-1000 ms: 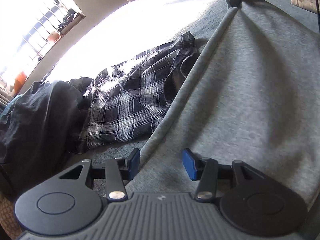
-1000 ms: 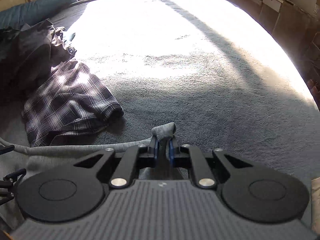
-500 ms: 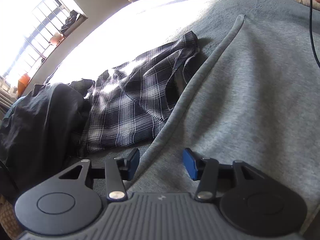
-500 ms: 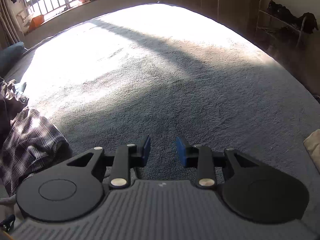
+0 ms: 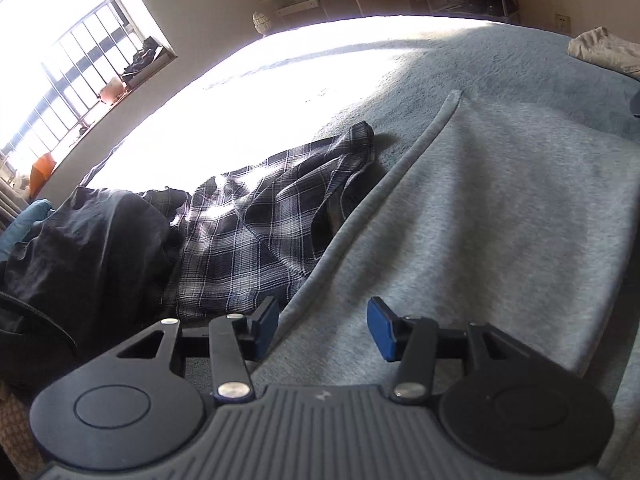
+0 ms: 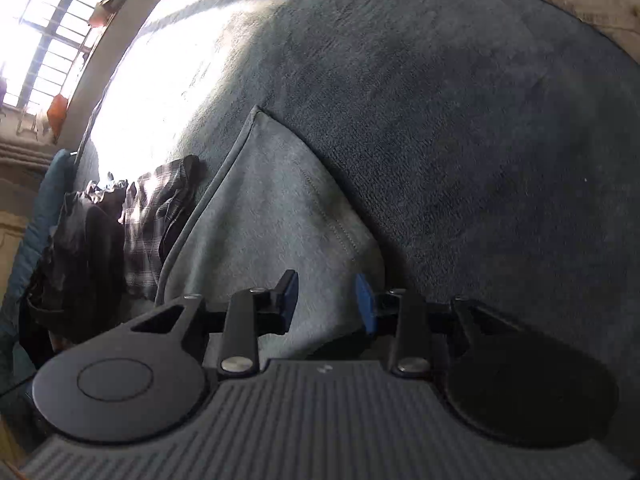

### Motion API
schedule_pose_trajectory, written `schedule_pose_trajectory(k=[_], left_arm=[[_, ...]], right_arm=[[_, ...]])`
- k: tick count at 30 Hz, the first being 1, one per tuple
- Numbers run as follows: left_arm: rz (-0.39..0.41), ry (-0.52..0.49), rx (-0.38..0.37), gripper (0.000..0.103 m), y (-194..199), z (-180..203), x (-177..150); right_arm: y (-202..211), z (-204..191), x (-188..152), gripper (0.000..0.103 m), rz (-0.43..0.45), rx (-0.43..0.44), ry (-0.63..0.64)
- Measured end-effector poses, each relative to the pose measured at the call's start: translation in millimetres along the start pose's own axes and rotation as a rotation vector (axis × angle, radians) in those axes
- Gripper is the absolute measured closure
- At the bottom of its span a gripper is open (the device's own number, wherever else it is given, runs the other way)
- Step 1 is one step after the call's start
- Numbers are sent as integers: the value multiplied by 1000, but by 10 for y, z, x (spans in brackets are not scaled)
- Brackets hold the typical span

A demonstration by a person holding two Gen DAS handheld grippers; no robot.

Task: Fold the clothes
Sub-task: 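Lay the sleeve across the hoodie body and open the right tool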

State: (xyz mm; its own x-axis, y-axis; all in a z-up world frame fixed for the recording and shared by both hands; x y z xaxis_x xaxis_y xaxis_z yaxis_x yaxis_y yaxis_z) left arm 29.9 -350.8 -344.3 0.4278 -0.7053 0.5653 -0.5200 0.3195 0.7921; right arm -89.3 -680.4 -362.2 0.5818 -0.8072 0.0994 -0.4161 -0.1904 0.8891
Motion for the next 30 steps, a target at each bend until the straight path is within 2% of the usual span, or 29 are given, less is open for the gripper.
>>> schedule_pose_trajectory(k=[4, 6, 9, 12, 13, 14, 15, 18, 20, 23, 24, 25, 30], left_arm=[[-3, -58, -65, 52, -6, 372, 23], [-3, -75, -90, 52, -20, 515, 25], [-12, -81, -134, 52, -46, 672, 16], [-28, -99, -149, 52, -69, 765, -23], [-34, -105, -152, 52, -75, 777, -44], [-39, -110, -154, 52, -80, 784, -64], [-43, -113, -156, 52, -83, 787, -85], [-50, -113, -156, 52, -93, 759, -138], [-54, -109, -156, 52, -97, 740, -155], [-51, -102, -146, 52, -78, 705, -151], [-48, -96, -140, 52, -59, 683, -146], [-45, -86, -132, 52, -31, 648, -142], [-41, 21, -78, 52, 132, 354, -196]], right_arm=[[-123, 405, -127, 64, -124, 131, -396], [-242, 418, -190, 57, -179, 201, -492], [-484, 424, -291, 55, -267, 211, -589], [-663, 428, -289, 55, -237, 238, -620], [-653, 414, -265, 57, -190, 244, -614], [-639, 399, -241, 67, -141, 248, -606], [-541, 340, -218, 87, -64, 227, -532], [-240, 157, -146, 89, 164, 161, -308], [-71, 40, -147, 89, 292, 63, -148], [-62, 141, -78, 87, 351, -208, -76], [-18, 203, -63, 87, 366, -234, -84], [25, 257, -51, 87, 381, -259, -89], [111, -390, -273, 87, 412, -155, 320]])
Point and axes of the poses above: each gripper's, at about its wrist camera, not at the fingertips, and y roughly against the way its jaws point, z to its right, x to its top, the point moved 3 cm from there along -y, roughly the way its jaws point, and after that the axes turned 11 degrees about -x, right-handed, at the moved point
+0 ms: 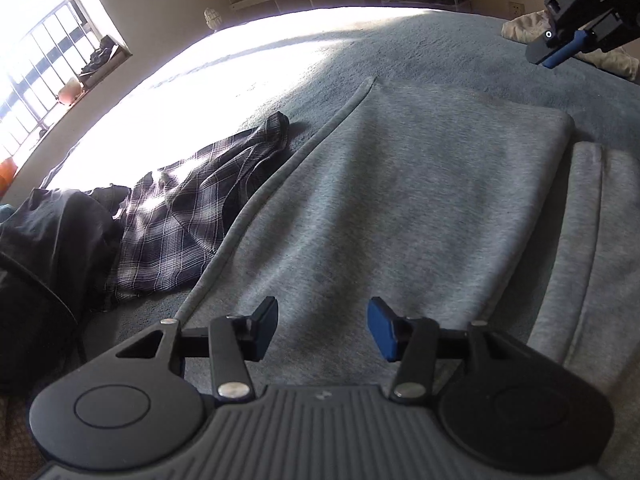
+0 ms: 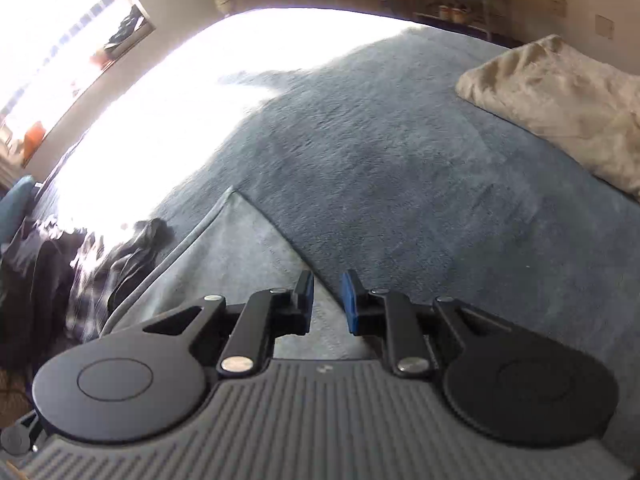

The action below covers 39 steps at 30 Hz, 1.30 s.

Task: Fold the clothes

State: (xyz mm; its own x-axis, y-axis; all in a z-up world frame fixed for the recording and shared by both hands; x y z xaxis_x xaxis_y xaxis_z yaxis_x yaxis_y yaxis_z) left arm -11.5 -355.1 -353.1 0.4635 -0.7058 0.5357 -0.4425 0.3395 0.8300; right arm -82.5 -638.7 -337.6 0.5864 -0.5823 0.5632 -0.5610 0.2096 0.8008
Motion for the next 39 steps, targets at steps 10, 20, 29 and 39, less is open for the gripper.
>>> schedule_pose_trajectory(k=[10, 20, 29, 39], left_arm=[[-60, 207, 302, 52, 568, -1250, -726], [-159, 553, 477, 51, 1461, -2307, -1967], [-201, 579, 294, 51, 1413, -2065, -2526], [-204, 566, 206, 50, 1254, -2131, -2901]], right_arm=[[-539, -694, -652, 91, -176, 83, 716], [83, -1027, -535, 86, 40, -68, 808], [384, -3401, -2453, 86, 42, 513, 1292], [-283, -2157, -1436, 86, -103, -87, 1189]])
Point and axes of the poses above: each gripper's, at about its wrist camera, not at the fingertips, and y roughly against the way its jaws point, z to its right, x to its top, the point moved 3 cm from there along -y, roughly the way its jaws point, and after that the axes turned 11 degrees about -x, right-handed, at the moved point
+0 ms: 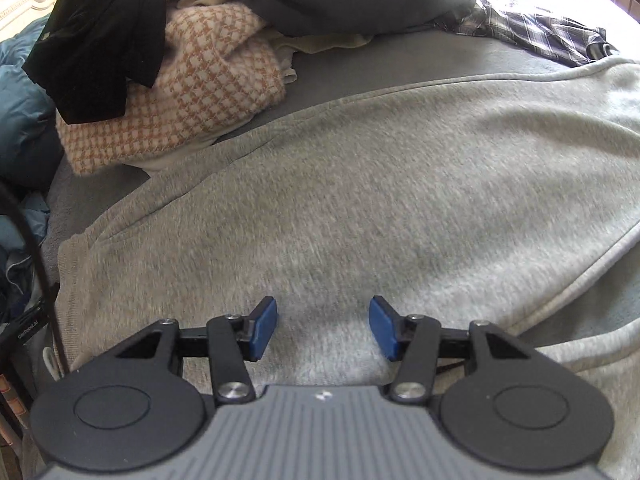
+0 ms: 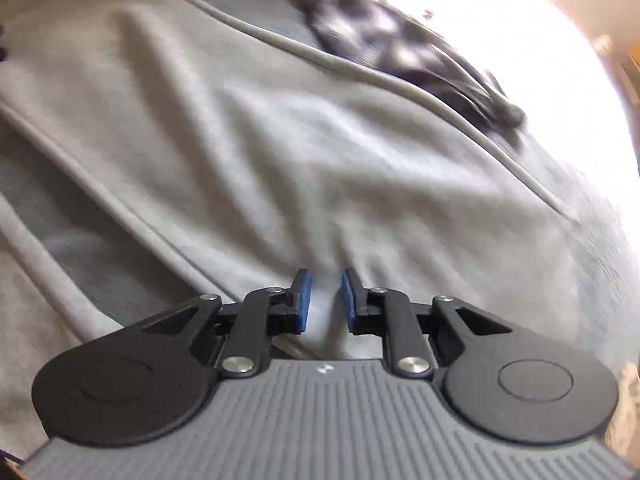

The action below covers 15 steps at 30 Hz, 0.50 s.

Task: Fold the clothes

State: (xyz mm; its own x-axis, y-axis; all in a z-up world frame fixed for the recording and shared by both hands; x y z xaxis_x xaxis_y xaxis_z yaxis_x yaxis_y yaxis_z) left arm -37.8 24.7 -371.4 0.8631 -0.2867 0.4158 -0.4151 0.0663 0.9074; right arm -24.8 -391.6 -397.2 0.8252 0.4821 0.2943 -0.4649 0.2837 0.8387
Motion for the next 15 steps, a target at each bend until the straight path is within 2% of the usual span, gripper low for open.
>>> schedule_pose_trajectory(k=[3, 6, 12, 13, 15], left_arm=[[-1, -1, -5, 49, -27, -20, -3], [-5, -4, 2, 49, -42, -5, -13], [-16, 9, 15, 46, -57, -22, -21], [-16, 11, 16, 46, -57, -32, -22], [-14, 14, 19, 45, -58, -53, -31]], right_arm=[[128, 293, -2, 86, -10, -85, -58], [403, -178, 427, 85, 175, 68, -10], [374, -1297, 1089, 88, 375, 302, 354], [237, -1191, 1065, 88, 357, 272, 381], [1, -703, 989, 86, 282, 224, 310]])
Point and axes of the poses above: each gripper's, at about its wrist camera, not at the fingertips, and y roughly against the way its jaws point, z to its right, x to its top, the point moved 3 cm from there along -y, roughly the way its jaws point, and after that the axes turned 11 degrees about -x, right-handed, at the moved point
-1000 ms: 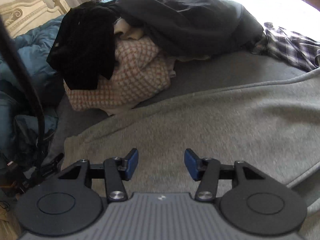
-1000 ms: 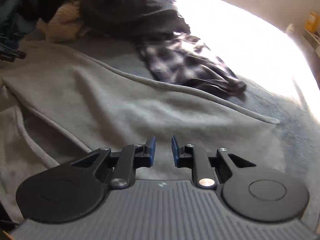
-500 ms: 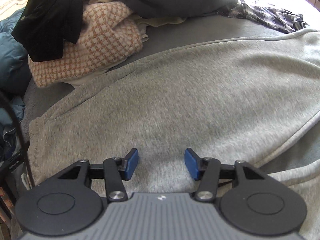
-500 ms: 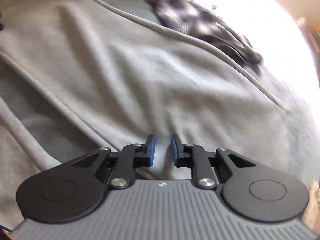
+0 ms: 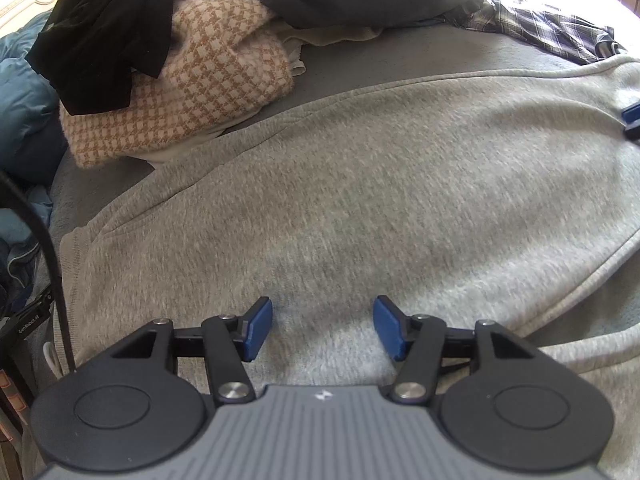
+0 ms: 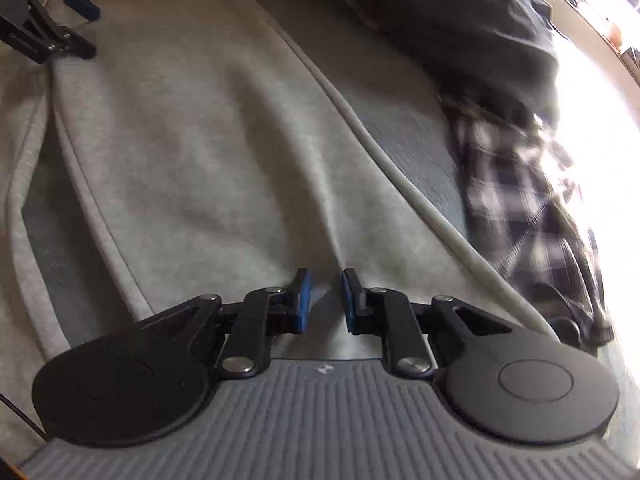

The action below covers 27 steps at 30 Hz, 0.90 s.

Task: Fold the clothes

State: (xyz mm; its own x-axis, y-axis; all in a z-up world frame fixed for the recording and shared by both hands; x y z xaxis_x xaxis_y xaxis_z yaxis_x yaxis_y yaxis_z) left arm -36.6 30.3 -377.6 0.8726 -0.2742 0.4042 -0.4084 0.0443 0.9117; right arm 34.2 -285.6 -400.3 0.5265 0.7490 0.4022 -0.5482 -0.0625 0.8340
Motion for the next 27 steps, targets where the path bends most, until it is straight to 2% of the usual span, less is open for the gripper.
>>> schedule_pose_trajectory(k=[1, 3, 5, 7, 9, 10, 12, 15, 18, 21, 22, 25, 27], left_arm=[[1, 2, 1, 45, 0, -8, -8], [3, 8, 3, 45, -3, -18, -26], [3, 9, 12, 45, -7, -9, -29], [1, 9, 23, 45, -11, 8, -27], [-6, 7, 40, 45, -20, 36, -19], [-10, 4, 47, 45, -23, 49, -13], [-19, -6, 63, 45, -29, 76, -2], [-27, -25, 80, 45, -35, 107, 8], [-30, -39, 89, 44, -33, 120, 12], [-34, -46, 99, 44, -38, 133, 22], [-35, -47, 103, 44, -42, 139, 29], [-42, -46, 121, 44, -51, 164, 48], [-46, -47, 135, 44, -58, 184, 59]], right_arm=[[-37, 236, -138, 86, -39, -26, -37], [-31, 804, -468, 85, -168, -200, -117], [62, 1137, -603, 86, -218, -275, -188], [213, 1119, -442, 86, -133, -232, -208], [311, 809, -181, 86, -19, -101, -165], [294, 548, -17, 86, 33, -5, -125], [212, 128, 166, 88, 90, 109, -23], [-173, 75, 202, 88, 76, 46, 53], [-335, 731, 157, 88, 39, -128, -188], [-80, 953, 163, 88, 97, -111, -281], [26, 853, 196, 88, 127, -45, -271], [205, 319, 453, 88, 164, 160, -124], [82, 0, 542, 90, 175, 222, -63]])
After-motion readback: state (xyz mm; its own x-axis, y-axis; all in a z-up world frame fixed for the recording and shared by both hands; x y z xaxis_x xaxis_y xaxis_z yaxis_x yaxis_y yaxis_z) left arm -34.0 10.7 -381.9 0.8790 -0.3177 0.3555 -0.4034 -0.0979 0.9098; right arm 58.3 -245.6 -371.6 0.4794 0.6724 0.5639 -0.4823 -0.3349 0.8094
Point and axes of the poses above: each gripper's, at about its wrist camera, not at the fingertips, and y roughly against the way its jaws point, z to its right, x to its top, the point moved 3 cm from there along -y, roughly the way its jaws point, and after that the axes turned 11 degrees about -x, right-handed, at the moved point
